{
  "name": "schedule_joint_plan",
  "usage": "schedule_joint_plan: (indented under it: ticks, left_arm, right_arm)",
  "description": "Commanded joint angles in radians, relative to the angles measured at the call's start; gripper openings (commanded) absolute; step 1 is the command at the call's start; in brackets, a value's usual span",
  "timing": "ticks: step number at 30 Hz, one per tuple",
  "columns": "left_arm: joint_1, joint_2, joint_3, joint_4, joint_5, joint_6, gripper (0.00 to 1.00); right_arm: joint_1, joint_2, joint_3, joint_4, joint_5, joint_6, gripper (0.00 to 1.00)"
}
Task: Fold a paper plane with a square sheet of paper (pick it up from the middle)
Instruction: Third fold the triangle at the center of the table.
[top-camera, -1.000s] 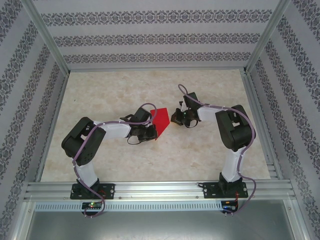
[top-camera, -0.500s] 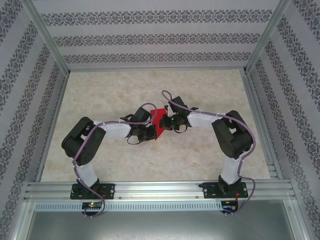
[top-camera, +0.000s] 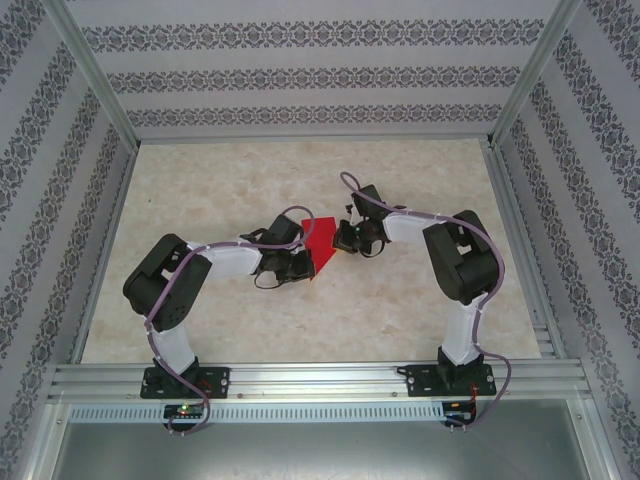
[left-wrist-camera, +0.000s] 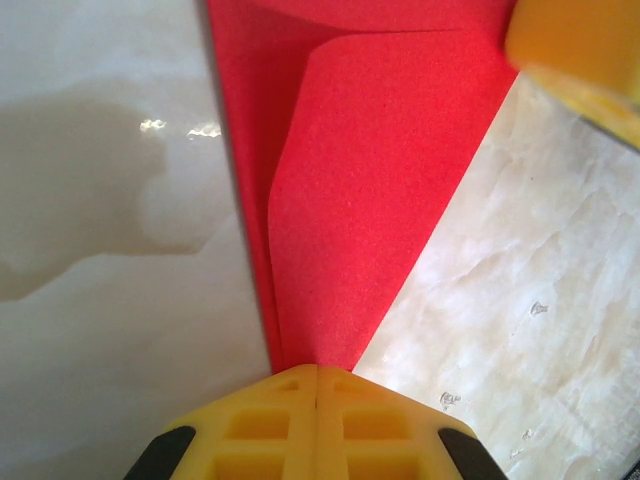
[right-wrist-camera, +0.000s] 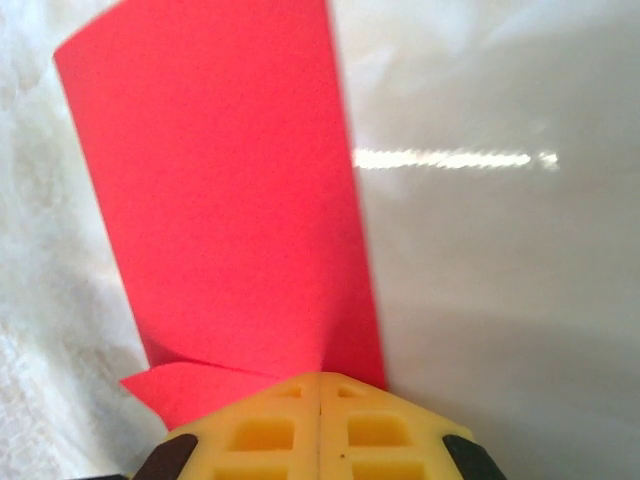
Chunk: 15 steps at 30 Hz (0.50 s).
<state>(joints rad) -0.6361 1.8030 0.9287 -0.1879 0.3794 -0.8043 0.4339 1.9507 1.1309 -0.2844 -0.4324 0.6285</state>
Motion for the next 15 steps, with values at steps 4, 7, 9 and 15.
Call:
schedule_joint_plan:
  ticks: [4, 7, 9, 15]
  left_arm:
    - [-0.004, 0.018, -0.019, -0.135, -0.027, 0.05, 0.0]
    - [-0.004, 0.025, -0.012, -0.134, -0.026, 0.048, 0.0]
    - [-0.004, 0.027, -0.01, -0.133, -0.027, 0.047, 0.0]
    - [-0.004, 0.028, -0.002, -0.133, -0.028, 0.047, 0.0]
  right_arm:
    - [0.019, -0.031, 0.008, 0.008, 0.042, -0.018, 0.02]
    - [0.045, -0.088, -0.008, 0.031, 0.04, -0.016, 0.02]
    - [0.067, -0.114, -0.013, 0.03, 0.047, -0.014, 0.02]
    - [0.106, -0.059, 0.003, 0.032, 0.017, 0.012, 0.02]
